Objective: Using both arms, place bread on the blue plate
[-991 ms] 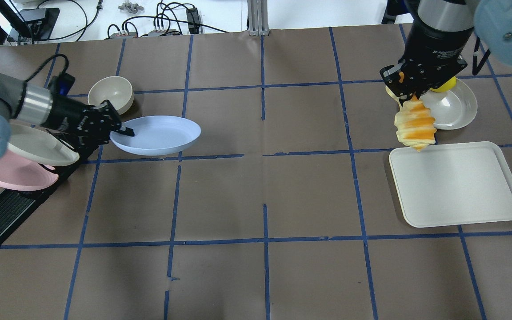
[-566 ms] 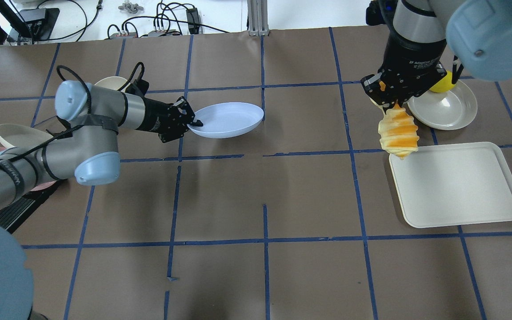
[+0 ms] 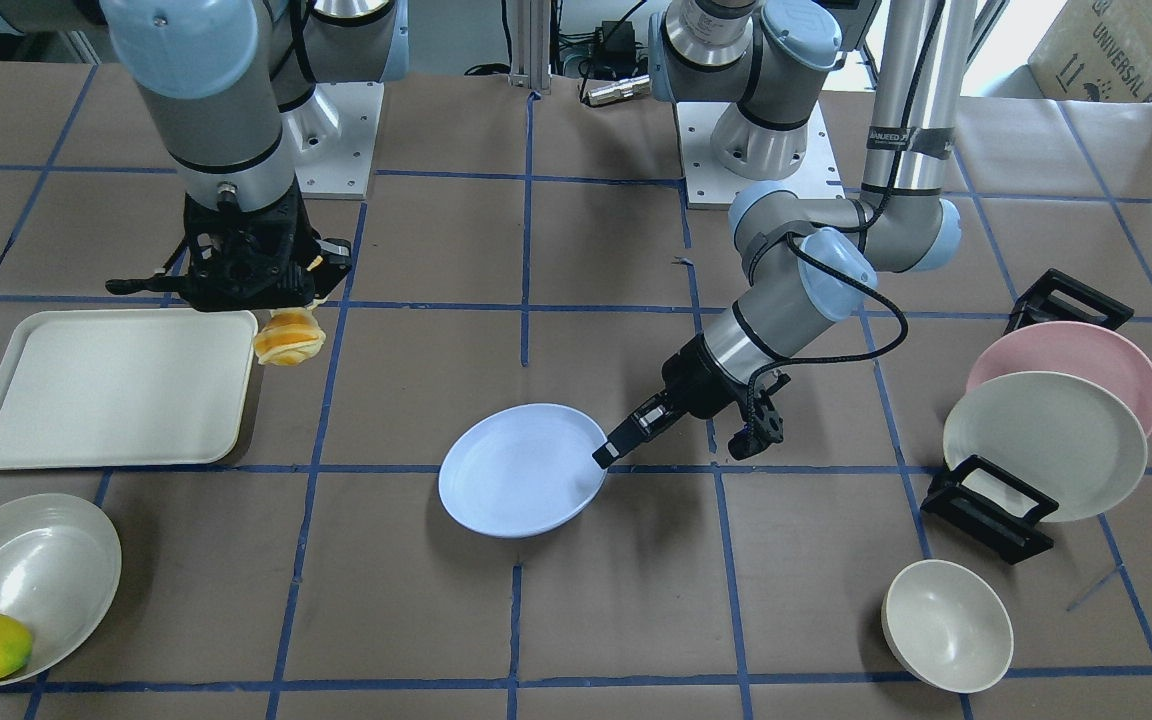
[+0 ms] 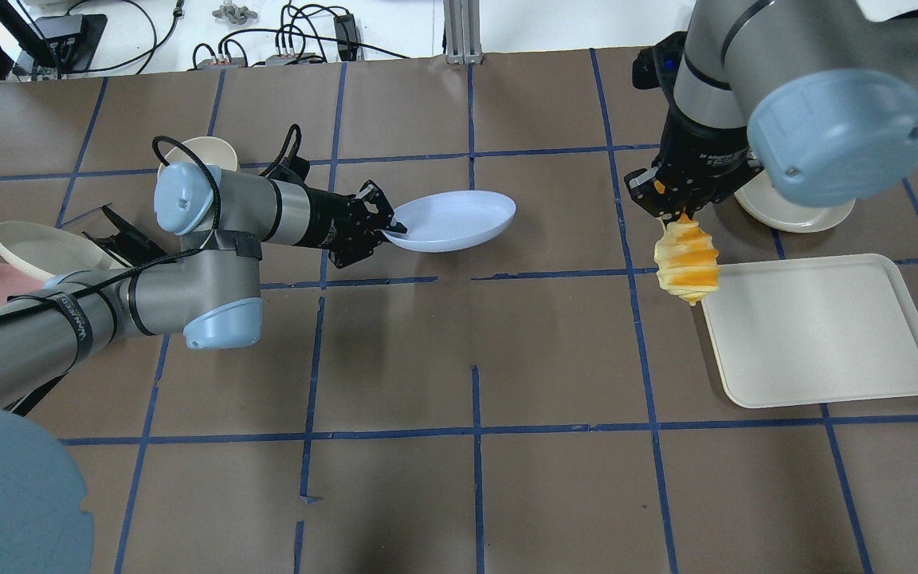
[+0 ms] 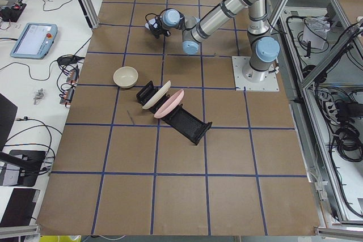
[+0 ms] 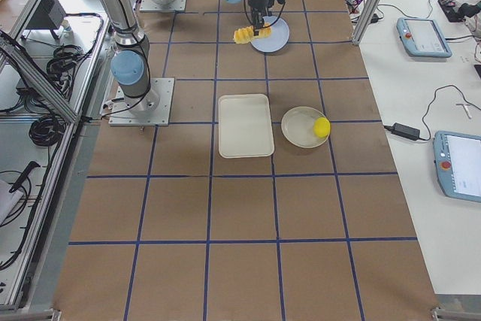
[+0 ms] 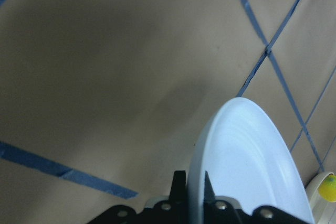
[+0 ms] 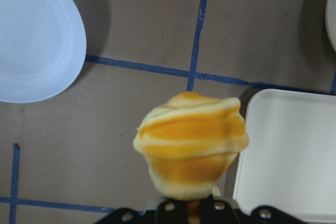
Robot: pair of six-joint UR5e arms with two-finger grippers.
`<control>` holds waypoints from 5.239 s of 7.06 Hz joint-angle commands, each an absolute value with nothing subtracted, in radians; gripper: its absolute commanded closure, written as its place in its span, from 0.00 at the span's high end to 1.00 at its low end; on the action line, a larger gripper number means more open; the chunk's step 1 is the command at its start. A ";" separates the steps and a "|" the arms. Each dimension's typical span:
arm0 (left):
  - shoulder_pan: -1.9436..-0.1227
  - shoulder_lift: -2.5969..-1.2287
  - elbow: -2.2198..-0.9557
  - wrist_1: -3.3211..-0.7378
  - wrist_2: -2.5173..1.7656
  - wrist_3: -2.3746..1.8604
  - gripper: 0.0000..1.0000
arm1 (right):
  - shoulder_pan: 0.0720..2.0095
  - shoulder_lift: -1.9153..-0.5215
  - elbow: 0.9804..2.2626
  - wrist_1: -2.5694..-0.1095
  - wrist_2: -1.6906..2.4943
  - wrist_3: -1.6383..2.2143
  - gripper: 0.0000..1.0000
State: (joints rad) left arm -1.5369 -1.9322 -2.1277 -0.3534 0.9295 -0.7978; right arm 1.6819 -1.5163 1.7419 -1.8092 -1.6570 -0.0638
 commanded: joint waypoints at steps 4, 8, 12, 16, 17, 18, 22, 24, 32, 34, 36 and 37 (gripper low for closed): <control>-1.368 -1.927 -2.155 -0.445 0.969 -0.430 1.00 | 1.814 -1.392 1.750 -1.992 -1.652 0.098 0.05; -1.291 -1.893 -1.986 -0.870 1.194 -0.137 1.00 | 1.873 -1.214 1.625 -2.071 -1.646 0.123 0.06; -1.279 -1.798 -1.661 -1.382 1.454 -0.072 1.00 | 1.930 -1.020 1.456 -2.086 -1.654 0.156 0.06; -1.296 -1.809 -1.387 -1.740 1.494 -0.174 1.00 | 1.942 -0.974 1.457 -2.097 -1.641 0.144 0.09; -1.325 -1.793 -1.387 -1.758 1.511 -0.239 1.00 | 1.941 -0.968 1.462 -2.088 -1.619 0.144 0.09; -1.372 -1.772 -1.384 -1.764 1.576 -0.262 1.00 | 1.940 -0.965 1.466 -2.086 -1.617 0.140 0.21; -1.416 -1.749 -1.403 -1.772 1.506 -0.339 1.00 | 1.933 -0.968 1.459 -2.083 -1.609 0.080 1.00; -1.460 -1.743 -1.405 -1.766 1.517 -0.391 1.00 | 1.924 -0.977 1.459 -2.086 -1.618 0.075 1.00; -1.508 -1.625 -1.683 -1.453 1.601 -0.405 1.00 | 1.617 -1.434 1.436 -1.515 -1.618 0.028 1.00; -1.511 -1.609 -1.689 -1.453 1.597 -0.400 1.00 | 1.554 -1.570 1.571 -1.505 -1.621 0.034 1.00; -1.512 -1.620 -1.692 -1.454 1.595 -0.336 1.00 | 1.540 -1.611 1.612 -1.502 -1.620 0.032 1.00; -1.513 -1.615 -1.703 -1.456 1.597 -0.258 1.00 | 1.543 -1.612 1.596 -1.511 -1.614 0.028 1.00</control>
State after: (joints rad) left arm -1.5118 -1.6165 -1.6937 -1.4540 1.5961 -0.3356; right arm 1.5452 -1.6010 1.5984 -1.5038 -1.6180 0.0316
